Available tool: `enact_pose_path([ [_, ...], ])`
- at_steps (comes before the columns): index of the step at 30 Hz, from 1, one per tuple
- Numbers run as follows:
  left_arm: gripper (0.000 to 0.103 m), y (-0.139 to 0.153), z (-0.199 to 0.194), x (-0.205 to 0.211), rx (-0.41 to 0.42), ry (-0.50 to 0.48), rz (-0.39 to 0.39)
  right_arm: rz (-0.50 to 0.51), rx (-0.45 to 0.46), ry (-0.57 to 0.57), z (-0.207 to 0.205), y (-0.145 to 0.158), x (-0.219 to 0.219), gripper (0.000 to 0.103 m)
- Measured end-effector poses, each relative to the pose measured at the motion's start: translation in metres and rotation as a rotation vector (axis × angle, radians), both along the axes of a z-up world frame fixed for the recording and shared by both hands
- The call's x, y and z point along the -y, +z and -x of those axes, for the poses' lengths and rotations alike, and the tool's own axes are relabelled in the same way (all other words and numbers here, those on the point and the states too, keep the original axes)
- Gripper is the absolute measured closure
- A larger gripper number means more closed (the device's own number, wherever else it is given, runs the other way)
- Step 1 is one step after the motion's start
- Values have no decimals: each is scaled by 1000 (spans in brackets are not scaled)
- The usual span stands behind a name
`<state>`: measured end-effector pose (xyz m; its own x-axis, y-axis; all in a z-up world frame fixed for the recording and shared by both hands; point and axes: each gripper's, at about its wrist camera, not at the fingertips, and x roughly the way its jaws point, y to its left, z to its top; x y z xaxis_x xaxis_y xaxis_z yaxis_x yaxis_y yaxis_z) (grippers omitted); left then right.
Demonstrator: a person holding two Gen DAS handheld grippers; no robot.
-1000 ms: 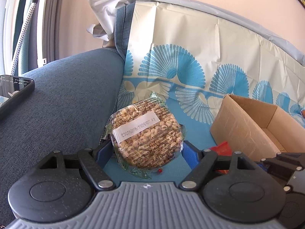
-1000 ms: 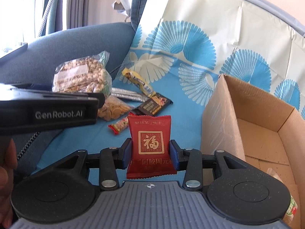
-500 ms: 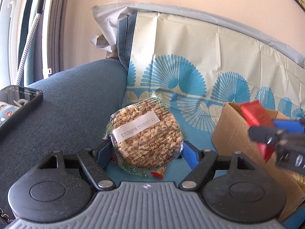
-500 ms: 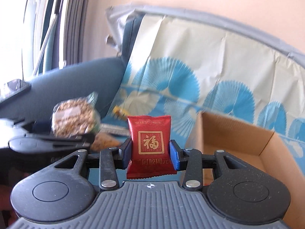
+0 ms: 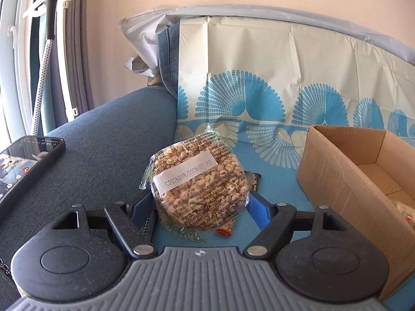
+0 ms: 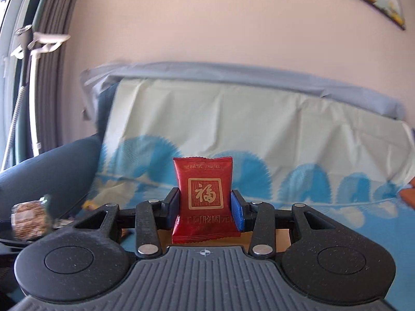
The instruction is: Organize snacks
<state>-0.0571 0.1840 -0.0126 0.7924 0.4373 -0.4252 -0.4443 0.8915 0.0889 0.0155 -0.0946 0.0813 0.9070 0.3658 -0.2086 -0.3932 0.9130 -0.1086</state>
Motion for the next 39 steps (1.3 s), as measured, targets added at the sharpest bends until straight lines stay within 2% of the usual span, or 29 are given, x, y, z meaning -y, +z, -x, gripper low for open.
enact_pose_path([
  [3, 21, 1, 1, 6, -8, -2, -29, 13, 26, -51, -7, -10, 38, 60],
  [6, 21, 2, 2, 11, -18, 5, -39, -56, -14, -107, -13, -18, 68, 60],
  [8, 21, 2, 4, 14, -19, 17, -47, -57, 11, -117, -10, -20, 76, 60],
  [13, 21, 3, 4, 24, -43, 45, -68, -17, 15, -101, -11, -35, 79, 60],
  [20, 21, 3, 10, 47, -75, 9, -99, -19, -51, -78, -29, -69, 84, 60],
  [25, 21, 4, 17, 65, -85, -41, -92, -58, -74, -62, -37, -78, 85, 60],
  [32, 21, 3, 25, 96, -107, -123, -113, -60, -86, -48, -40, -84, 82, 60],
  [37, 21, 7, 29, 109, -112, -148, -38, -66, -84, -42, -39, -84, 85, 60],
  [39, 21, 10, 29, 117, -113, -163, -56, -72, -84, -43, -38, -84, 86, 60],
])
